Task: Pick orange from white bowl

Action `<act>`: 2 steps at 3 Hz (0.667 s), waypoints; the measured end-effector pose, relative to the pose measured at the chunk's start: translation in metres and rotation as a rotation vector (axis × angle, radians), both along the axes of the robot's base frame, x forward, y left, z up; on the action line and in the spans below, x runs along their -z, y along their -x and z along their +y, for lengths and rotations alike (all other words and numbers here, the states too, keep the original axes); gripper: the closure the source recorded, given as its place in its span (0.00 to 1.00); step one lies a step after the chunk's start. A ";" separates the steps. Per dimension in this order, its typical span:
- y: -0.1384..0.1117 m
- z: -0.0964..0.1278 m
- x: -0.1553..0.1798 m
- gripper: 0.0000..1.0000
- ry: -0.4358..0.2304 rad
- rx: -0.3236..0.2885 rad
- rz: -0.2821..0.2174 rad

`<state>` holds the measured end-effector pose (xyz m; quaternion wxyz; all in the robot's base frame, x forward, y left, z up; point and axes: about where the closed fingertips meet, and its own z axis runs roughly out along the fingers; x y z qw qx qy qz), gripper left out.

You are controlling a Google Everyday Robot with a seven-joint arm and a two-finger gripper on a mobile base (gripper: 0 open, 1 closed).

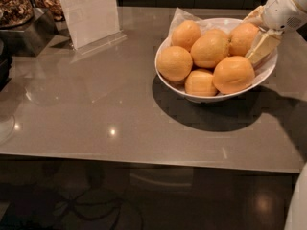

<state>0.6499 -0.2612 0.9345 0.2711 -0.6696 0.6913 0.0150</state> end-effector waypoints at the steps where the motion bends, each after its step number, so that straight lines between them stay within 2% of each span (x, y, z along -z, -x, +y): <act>1: 0.002 0.000 0.005 0.47 -0.006 0.003 0.008; 2: 0.005 -0.002 0.003 0.70 -0.012 0.018 0.002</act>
Offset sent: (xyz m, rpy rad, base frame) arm -0.0169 -0.0061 0.0024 0.0152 -0.0015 -0.0375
